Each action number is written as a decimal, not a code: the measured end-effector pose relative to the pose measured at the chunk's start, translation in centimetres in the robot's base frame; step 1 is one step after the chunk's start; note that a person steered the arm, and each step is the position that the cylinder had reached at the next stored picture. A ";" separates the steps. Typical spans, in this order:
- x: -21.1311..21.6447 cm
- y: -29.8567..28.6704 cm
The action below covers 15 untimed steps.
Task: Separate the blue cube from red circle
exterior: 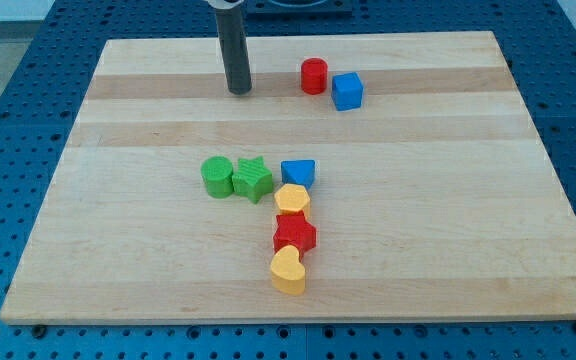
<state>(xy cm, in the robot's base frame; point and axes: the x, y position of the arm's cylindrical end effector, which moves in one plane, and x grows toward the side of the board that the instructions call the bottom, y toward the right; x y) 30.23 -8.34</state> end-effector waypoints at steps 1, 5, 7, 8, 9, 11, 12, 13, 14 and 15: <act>0.0 2.4; -0.4 10.2; -0.4 12.5; -0.6 14.3; -0.6 14.8; 0.4 16.2; 3.4 15.8; 4.6 15.8; 4.6 17.8; 4.5 21.0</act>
<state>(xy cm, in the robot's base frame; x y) 34.70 12.66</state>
